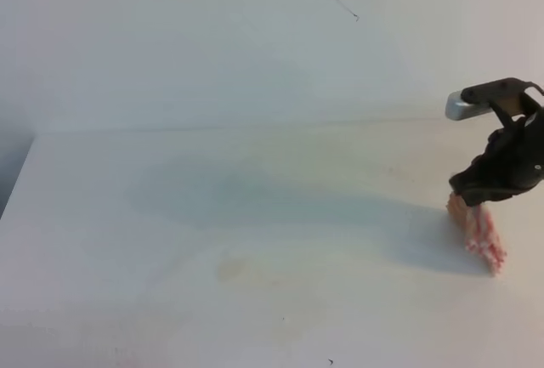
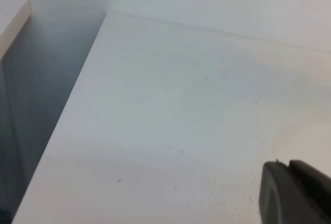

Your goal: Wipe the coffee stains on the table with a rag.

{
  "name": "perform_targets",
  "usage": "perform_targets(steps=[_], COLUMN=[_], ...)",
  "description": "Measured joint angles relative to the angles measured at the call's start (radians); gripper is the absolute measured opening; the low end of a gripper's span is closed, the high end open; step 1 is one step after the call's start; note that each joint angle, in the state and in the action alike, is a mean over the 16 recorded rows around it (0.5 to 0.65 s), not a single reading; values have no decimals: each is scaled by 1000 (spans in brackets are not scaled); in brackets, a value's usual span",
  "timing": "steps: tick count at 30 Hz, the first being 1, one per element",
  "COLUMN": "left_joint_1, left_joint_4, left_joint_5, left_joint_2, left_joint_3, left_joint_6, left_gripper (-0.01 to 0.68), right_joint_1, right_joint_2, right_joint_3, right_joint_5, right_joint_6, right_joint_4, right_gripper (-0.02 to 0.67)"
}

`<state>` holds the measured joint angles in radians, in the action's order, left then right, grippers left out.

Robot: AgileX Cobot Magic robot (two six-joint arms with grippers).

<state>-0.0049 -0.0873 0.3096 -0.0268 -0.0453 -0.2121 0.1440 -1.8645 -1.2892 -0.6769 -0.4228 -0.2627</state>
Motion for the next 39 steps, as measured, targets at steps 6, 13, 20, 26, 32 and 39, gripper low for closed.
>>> perform_targets(steps=[6, 13, 20, 26, 32, 39], left_joint_1=[0, 0, 0, 0, 0, 0], left_joint_4=[0, 0, 0, 0, 0, 0], left_joint_5=[0, 0, 0, 0, 0, 0], left_joint_2=[0, 0, 0, 0, 0, 0], left_joint_3=[0, 0, 0, 0, 0, 0], left_joint_6=[0, 0, 0, 0, 0, 0], left_gripper=[1, 1, 1, 1, 1, 1], right_joint_1=[0, 0, 0, 0, 0, 0], right_joint_2=[-1, 21, 81, 161, 269, 467], right_joint_3=[1, 1, 1, 1, 23, 158], right_joint_5=[4, 1, -20, -55, -89, -45], right_joint_6=[-78, -123, -148, -166, -170, -144], right_joint_4=[-60, -123, -182, -206, -206, -204], right_gripper=[124, 272, 277, 149, 32, 4])
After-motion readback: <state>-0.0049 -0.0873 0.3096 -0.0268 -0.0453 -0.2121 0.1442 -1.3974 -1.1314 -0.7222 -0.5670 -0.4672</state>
